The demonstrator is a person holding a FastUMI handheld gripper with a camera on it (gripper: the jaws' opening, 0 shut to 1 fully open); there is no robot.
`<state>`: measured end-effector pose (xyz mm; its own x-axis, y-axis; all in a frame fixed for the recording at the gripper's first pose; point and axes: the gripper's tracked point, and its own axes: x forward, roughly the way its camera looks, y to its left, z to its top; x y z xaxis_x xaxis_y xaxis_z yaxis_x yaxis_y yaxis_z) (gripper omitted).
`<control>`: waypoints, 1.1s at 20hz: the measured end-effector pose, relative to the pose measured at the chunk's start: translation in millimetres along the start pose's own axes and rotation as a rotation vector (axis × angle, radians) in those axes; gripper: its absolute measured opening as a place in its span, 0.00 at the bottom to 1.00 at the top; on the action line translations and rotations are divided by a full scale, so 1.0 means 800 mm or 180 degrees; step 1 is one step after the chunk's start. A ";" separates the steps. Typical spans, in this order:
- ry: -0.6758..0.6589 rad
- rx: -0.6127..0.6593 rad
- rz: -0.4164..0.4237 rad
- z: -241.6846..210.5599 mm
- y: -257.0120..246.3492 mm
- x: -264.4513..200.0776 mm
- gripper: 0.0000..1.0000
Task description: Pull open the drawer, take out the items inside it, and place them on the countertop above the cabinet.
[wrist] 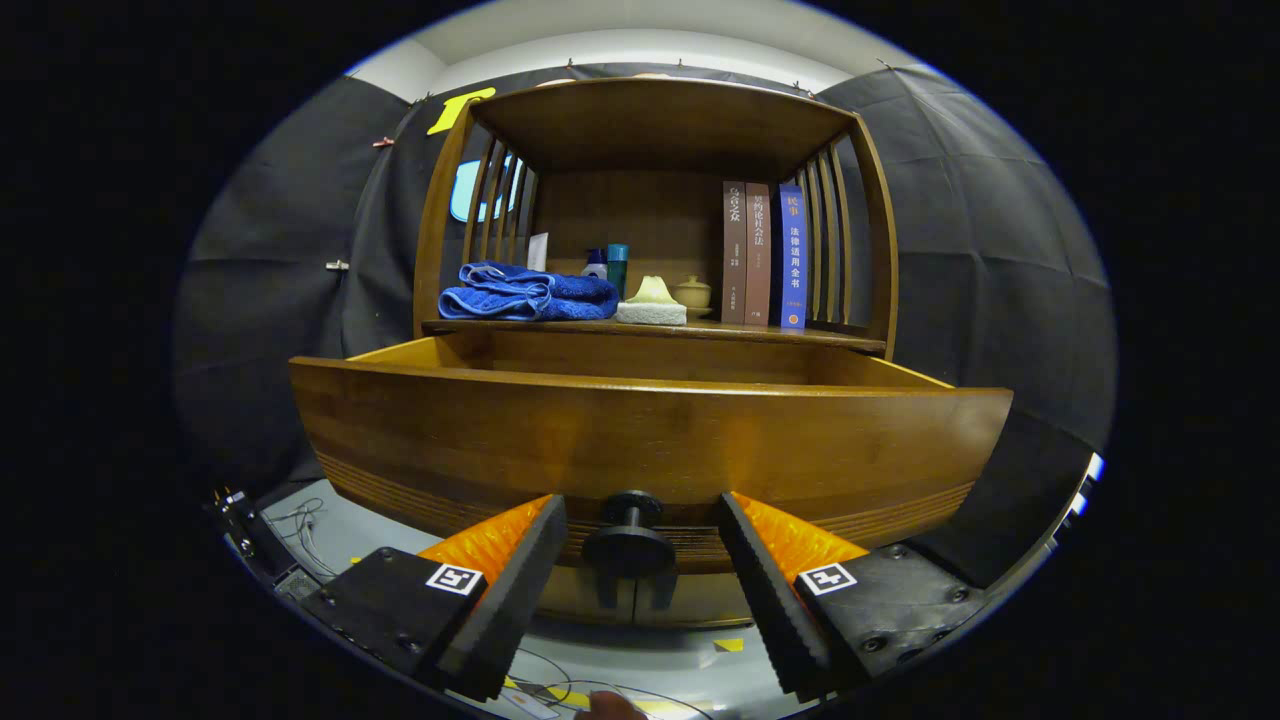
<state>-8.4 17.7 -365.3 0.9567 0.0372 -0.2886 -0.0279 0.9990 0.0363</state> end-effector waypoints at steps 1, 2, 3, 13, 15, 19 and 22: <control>0.0014 0.0012 -0.0014 -0.001 0.000 0.003 0.99; 0.0046 -0.0019 -0.0028 -0.003 -0.001 0.003 0.99; 0.0072 -0.0084 -0.0042 -0.004 -0.002 0.003 0.98; 0.0239 -0.0169 -0.0125 0.000 -0.011 0.039 0.99; 0.0244 -0.0129 -0.0120 0.004 -0.011 0.056 0.99; 0.0244 -0.0114 -0.0108 0.013 -0.011 0.092 0.99; 0.0257 -0.0092 -0.0111 0.015 -0.011 0.114 0.99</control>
<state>82.7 12.0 -380.8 0.9308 0.0034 -0.3654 -0.0045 1.0000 -0.0023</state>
